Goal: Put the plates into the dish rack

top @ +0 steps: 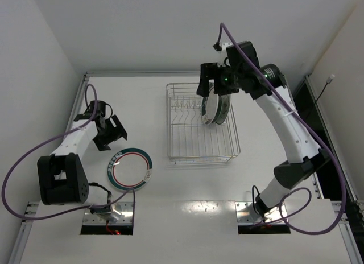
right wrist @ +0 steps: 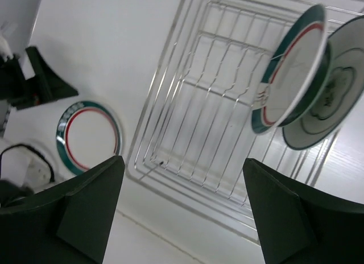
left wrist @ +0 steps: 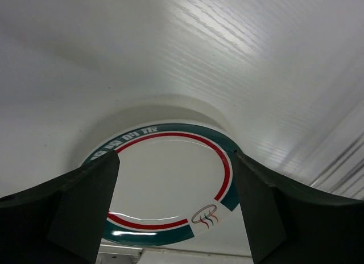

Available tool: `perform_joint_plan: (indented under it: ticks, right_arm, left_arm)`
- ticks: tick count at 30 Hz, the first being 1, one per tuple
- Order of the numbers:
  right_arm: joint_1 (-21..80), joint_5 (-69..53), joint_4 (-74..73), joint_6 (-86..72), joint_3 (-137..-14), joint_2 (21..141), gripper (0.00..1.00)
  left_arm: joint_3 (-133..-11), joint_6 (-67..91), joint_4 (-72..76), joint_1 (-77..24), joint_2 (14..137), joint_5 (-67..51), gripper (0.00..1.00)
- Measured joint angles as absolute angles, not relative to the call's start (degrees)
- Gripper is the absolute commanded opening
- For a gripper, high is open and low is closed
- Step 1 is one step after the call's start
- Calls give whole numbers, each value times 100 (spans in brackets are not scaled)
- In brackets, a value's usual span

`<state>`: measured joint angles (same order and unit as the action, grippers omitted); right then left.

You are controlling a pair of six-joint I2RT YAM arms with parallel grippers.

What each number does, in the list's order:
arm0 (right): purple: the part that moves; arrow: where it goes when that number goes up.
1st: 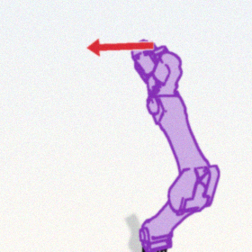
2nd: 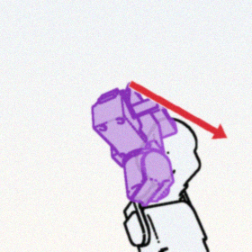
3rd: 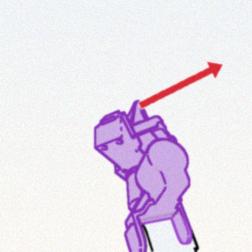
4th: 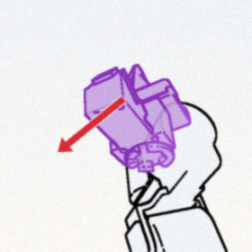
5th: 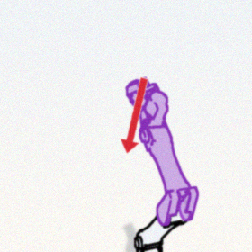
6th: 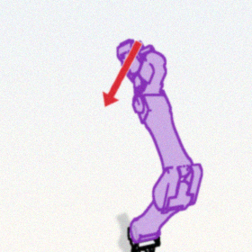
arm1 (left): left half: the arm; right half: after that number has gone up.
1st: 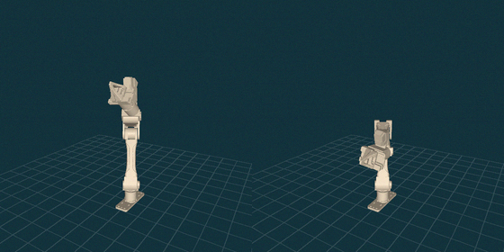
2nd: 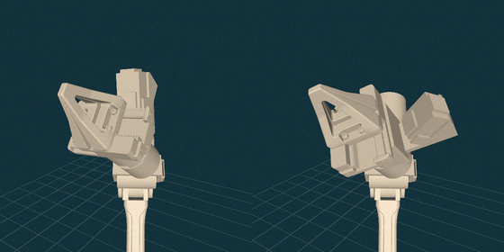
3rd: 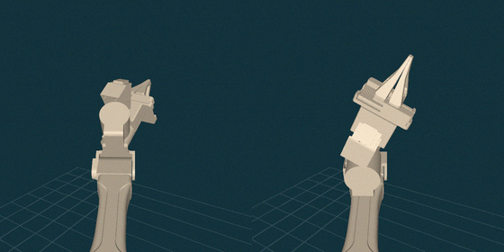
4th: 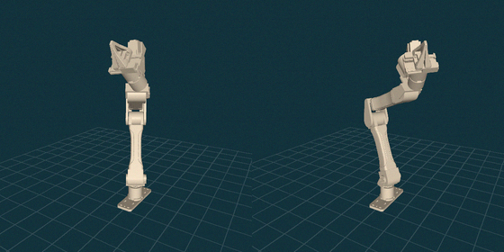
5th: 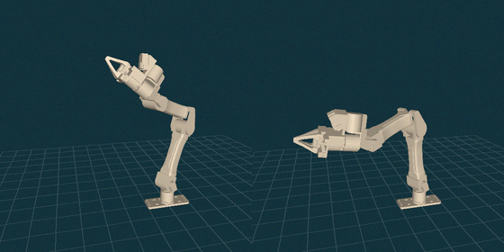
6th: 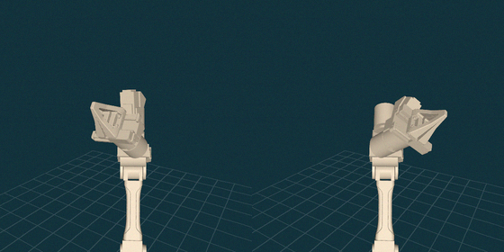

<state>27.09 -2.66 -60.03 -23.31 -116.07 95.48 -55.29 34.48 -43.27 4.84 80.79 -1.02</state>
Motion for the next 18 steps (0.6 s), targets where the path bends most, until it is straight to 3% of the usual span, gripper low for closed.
perform_joint_plan:
  ticks: [11, 18]
  right_arm:
    - [2676, -1514, -6016, -1935, -10648, 9030, 85]
    - [2672, -2182, -5662, -1859, -9950, 7896, 89]
  left_arm:
    - [-4923, 3747, -3529, 722, 6997, -1894, 77]
    - [-5765, 4018, -3649, 325, 6654, -2060, 79]
